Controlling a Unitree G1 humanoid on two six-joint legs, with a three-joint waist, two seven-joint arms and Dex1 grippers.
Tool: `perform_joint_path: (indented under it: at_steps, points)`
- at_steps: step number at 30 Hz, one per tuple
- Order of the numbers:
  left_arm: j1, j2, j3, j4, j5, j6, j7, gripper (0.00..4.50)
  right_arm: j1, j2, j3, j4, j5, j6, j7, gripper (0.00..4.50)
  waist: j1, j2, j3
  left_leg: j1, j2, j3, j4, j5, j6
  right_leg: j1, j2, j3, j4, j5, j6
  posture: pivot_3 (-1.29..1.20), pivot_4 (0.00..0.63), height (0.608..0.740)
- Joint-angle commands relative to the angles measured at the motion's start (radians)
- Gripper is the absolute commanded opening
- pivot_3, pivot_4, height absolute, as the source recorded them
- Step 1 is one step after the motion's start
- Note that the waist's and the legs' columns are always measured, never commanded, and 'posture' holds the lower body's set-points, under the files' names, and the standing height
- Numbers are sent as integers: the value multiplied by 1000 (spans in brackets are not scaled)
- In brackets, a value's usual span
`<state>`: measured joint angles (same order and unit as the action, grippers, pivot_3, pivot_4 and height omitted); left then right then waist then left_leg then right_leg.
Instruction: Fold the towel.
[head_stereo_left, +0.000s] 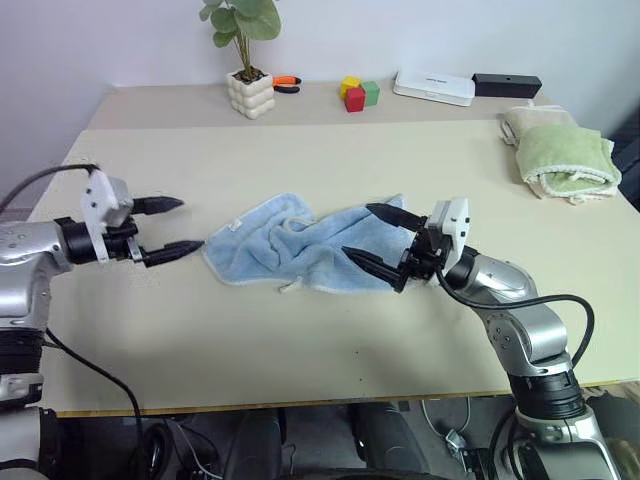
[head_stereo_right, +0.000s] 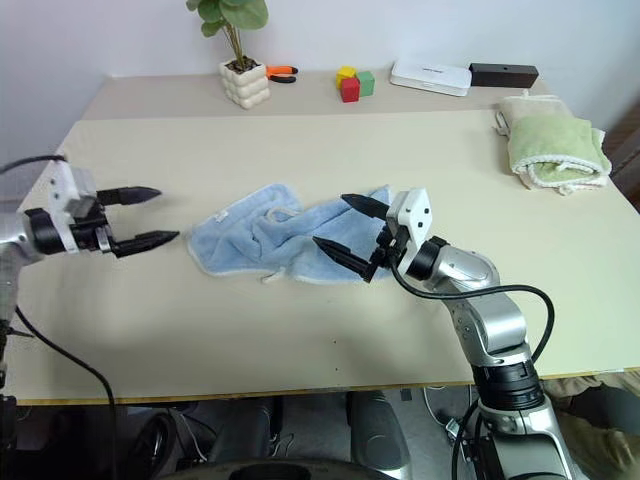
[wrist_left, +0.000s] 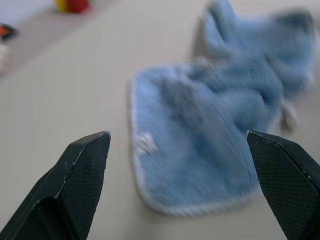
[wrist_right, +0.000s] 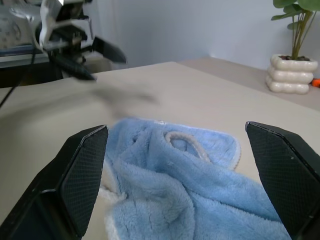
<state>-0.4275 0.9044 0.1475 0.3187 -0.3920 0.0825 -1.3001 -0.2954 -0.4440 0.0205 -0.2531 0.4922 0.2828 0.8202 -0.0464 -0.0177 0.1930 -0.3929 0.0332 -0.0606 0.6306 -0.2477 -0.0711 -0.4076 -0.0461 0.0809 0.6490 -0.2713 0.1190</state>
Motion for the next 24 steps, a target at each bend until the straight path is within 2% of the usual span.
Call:
perform_joint_path:
  at_steps: [1, 3, 7, 9, 12, 15, 20, 24]
  points:
    - [-69, 8, -30, 107, 62, -95, -43, 4445, 2, -8, -35, -50, -1, -24, -16, 4500, 3, 0, 0, 0, 0, 0, 0, 0, 0, 0, 0, 0, 0, 0, 0, 0, 150, 740]
    - [-111, 2, -37, 182, 86, -139, -41, 4445, 13, -6, -35, -64, 2, -21, -28, 4500, 5, 0, 0, -1, 0, 0, 0, 0, 0, 0, 0, 0, 0, 0, 0, 0, 150, 740]
    - [-131, -18, -58, 243, 132, -98, 21, 4445, 19, -6, -35, -75, 5, -19, -38, 4500, 3, 0, 0, -1, 0, 0, 0, 0, 0, 0, 0, 0, 0, 0, 0, 0, 150, 740]
    - [-138, -37, -44, 245, 115, 101, 104, 4445, 5, -10, -35, -61, 1, -22, -36, 4500, 2, 0, 0, -1, 0, 0, 0, 0, 0, 0, 0, 0, 0, 0, 0, 0, 150, 740]
    - [-99, -59, 6, 175, 26, 330, 140, 4445, -7, -12, -36, -49, 0, -24, -33, 4500, -2, 0, 0, -1, 0, -1, 0, 0, 0, 0, 0, 0, 1, 0, 0, 0, 150, 740]
    - [-18, -95, 52, 21, -49, 523, 231, 4445, -20, -7, -32, -40, 5, -15, -32, 4500, -2, 0, 0, -1, 0, -1, 0, 0, 0, 0, 0, 0, 1, 0, 0, 0, 150, 740]
    - [72, -156, 103, -138, -108, 673, 361, 4445, -36, -3, -23, -23, -1, -17, -22, 4500, 3, 0, 0, -1, 0, -1, 1, 0, 0, 0, 0, -1, 1, 0, 0, 0, 150, 740]
    - [87, -211, 148, -128, -125, 743, 480, 4445, -52, 1, -21, -13, 1, -15, -18, 4500, 3, 0, -1, 0, 0, -1, 1, 0, 0, 1, -1, 0, 1, 0, 0, 0, 150, 740]
